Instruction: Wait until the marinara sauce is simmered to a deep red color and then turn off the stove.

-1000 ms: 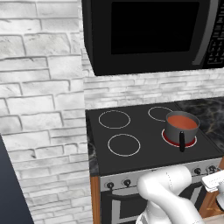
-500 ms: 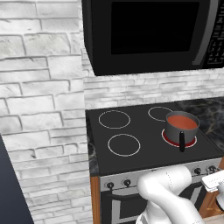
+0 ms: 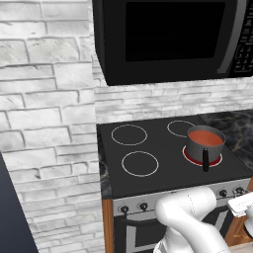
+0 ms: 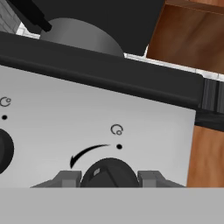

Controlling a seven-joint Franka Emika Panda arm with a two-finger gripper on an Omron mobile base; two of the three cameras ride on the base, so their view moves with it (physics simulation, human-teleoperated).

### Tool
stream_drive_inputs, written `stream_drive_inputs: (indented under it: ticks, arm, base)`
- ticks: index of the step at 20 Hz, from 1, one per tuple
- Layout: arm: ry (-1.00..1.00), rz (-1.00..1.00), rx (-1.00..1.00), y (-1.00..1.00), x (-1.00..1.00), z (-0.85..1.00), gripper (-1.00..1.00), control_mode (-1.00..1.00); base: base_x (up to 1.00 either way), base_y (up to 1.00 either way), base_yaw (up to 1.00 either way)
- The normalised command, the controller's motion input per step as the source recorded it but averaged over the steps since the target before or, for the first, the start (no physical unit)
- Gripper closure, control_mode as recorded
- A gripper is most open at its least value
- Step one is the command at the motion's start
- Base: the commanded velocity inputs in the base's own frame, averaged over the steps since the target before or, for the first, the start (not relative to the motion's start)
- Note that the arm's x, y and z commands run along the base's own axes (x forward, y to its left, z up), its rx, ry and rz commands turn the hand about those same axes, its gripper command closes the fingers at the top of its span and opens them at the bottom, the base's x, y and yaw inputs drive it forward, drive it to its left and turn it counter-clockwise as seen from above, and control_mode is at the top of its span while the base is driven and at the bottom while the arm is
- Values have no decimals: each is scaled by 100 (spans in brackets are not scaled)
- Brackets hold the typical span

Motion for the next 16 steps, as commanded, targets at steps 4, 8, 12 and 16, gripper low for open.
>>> stream_drive_inputs:
  ticks: [4,8,12,16]
  arm:
    - [0,0,0,0,0,0,100,-100]
    - [0,0,0,0,0,0,100,-100]
    - [0,0,0,0,0,0,100,-100]
    - [0,0,0,0,0,0,100,-100]
  base:
    - [0,0,0]
    - [0,0,0]
    - [0,0,0]
    - [0,0,0]
